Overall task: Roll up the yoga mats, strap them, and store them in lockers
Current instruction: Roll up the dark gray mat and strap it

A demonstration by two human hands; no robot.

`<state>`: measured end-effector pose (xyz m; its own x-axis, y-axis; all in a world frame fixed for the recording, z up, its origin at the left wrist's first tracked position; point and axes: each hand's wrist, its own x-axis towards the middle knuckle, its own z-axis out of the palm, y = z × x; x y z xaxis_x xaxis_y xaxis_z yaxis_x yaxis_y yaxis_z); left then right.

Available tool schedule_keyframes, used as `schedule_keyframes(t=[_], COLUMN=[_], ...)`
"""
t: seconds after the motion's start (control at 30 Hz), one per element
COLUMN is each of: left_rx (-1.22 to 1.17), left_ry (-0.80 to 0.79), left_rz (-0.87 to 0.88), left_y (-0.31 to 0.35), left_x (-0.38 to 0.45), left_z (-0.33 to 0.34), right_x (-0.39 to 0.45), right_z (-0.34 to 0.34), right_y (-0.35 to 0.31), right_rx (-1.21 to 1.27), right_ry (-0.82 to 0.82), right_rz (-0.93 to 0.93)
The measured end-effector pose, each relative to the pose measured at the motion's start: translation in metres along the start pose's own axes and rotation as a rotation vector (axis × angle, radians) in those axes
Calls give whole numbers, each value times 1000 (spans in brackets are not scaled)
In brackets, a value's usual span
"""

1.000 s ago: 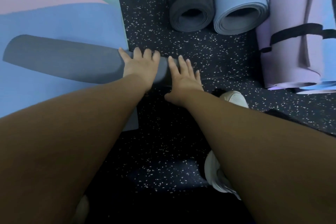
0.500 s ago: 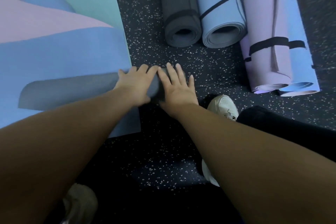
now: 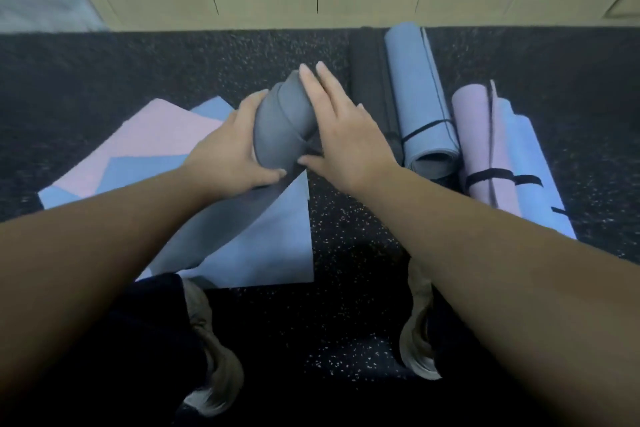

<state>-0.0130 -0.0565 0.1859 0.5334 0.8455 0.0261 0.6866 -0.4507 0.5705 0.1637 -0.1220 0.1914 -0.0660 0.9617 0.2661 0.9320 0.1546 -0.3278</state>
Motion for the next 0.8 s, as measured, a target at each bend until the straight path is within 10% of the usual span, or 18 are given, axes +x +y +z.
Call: schedule_keyframes(t=[0.8], left_rx=[-300], left_ry=[-24], left_rz=[200], left_y=[79], left_x=[-133], left_z=[2], right_x=[-133], right_z=[-71], right_y=[-72], right_rx=[91], right_ry=[6], right_rz=[-72])
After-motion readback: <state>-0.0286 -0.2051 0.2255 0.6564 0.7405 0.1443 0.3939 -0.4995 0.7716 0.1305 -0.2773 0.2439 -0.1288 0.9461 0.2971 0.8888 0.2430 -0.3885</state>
